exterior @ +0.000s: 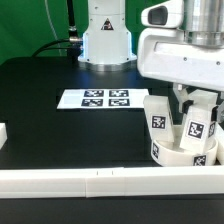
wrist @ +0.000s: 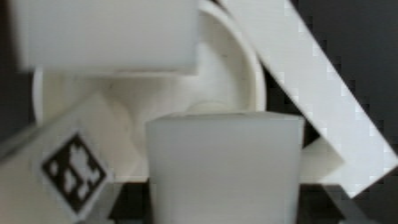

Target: Assemble stool

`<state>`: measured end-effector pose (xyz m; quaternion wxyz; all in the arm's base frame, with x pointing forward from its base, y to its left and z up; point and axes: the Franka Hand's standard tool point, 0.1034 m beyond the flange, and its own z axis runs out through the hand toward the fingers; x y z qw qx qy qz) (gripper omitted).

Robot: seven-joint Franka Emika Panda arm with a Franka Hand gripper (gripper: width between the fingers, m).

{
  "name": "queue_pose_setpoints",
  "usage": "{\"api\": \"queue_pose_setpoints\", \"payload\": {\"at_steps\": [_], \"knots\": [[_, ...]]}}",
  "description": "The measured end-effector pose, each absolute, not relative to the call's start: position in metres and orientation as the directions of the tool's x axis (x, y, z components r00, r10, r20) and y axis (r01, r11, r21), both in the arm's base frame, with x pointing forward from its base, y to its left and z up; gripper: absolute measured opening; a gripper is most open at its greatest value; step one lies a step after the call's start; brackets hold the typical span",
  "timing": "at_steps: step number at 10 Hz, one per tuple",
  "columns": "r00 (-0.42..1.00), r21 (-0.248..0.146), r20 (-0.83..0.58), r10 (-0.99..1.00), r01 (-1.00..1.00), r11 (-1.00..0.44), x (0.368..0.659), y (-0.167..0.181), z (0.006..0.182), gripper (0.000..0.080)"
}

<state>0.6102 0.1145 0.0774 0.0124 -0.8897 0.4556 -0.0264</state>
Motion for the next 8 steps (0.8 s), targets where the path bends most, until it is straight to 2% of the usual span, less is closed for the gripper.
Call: {"api": "queue_pose_setpoints", "payload": {"at_steps": [5,8], "knots": [[0.316,-0.060,0.000,-0.949,-0.947,-0.316,0.6095,0.1201,0.0776,0.0337],[0.109,-0.067,-0.037,-0.993,-0.992,-0.107,0.6094,0.1225,0.0774,0.0337]]}}
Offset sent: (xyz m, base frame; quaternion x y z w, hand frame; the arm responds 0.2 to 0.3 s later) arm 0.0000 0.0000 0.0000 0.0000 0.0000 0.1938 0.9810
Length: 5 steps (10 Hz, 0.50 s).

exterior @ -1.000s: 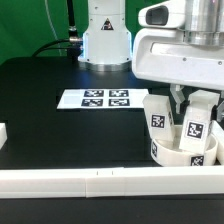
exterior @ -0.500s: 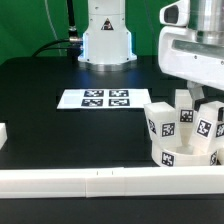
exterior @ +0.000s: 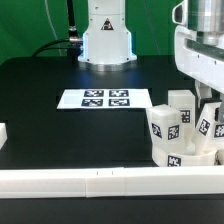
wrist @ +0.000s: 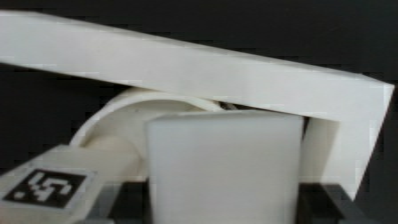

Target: Assemble stool

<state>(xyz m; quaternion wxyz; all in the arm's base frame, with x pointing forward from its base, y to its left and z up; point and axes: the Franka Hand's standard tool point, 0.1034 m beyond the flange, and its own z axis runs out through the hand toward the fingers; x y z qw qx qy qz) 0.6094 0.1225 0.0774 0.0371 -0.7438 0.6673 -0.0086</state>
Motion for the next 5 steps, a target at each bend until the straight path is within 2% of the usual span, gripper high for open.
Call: {"api": "queue_pose_setpoints", "payload": {"at_steps": [2,5], "knots": [[-0.184,-0.086,-0.089,-0.979,-0.978,0.192,0.6073,0.1242,0.0771,0.0337],[-0.431,-0.093,-0.144,-0.891,-0.890,0.446,0.6069,0.1236,0.0773,0.0337]]}}
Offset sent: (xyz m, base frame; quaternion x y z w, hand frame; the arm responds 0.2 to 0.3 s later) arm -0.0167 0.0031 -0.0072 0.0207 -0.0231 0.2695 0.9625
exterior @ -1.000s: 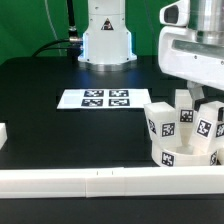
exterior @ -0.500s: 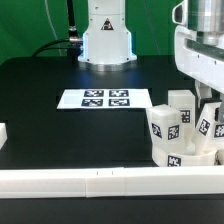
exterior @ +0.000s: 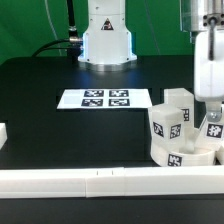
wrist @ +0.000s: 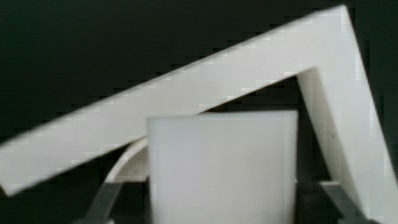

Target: Assemble stool

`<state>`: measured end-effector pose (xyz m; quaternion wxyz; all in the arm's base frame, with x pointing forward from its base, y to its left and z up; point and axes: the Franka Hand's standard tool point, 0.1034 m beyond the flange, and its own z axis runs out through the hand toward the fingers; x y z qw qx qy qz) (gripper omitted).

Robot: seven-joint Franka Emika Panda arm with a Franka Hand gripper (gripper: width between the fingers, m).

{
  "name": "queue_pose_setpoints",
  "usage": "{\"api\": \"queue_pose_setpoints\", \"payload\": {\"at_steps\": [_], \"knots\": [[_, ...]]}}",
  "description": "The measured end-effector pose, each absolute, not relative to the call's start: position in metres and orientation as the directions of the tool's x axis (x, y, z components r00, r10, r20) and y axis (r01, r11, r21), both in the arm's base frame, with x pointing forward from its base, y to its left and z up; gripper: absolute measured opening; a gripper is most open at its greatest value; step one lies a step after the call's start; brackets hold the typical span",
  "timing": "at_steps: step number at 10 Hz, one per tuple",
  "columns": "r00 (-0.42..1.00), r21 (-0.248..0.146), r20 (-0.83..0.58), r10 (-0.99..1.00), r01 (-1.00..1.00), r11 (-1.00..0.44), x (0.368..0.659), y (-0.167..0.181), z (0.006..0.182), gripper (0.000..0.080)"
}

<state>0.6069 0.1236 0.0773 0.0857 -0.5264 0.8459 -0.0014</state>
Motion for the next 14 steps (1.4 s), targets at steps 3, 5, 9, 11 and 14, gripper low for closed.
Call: {"api": "queue_pose_setpoints", "payload": {"at_steps": [3,5,9,11,14], "knots": [[-0.481,-0.083,-0.175,-0.859,-0.862,0.500,0.607,0.122,0.077,0.0337],[-0.444,-0.093,-0.177,-0.878,-0.881,0.464,0.609,0.122,0.081,0.0518],[-0.392,-0.115,-0.226,-0.892,-0.898,0.424,0.608,0.120,0.129,0.0647],[-0.389,-0.113,-0.230,-0.892,-0.900,0.422,0.608,0.122,0.133,0.0647],[-0.385,-0.114,-0.229,-0.894,-0.902,0.417,0.608,0.122,0.133,0.0649]]}}
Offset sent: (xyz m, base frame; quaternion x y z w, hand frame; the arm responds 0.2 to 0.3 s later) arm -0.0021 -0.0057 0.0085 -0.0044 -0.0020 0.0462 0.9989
